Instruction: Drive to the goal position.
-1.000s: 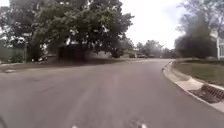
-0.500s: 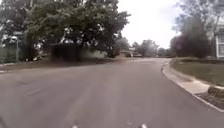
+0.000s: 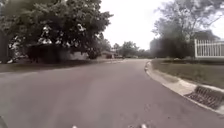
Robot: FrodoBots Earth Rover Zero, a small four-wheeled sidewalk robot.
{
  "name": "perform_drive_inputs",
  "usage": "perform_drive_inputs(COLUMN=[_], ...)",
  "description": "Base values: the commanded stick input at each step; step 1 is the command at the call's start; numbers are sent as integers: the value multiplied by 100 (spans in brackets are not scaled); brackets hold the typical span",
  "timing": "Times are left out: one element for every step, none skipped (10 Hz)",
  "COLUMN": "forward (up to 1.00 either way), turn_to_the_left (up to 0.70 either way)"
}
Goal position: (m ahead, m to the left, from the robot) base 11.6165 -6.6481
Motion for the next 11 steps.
perform_drive_inputs(forward=[70, 70, 70, 70, 70, 70, 70, 70, 70, 70, 70], turn_to_the_left=[0, 0, 0, 0, 0, 0, 0, 0, 0, 0, 0])
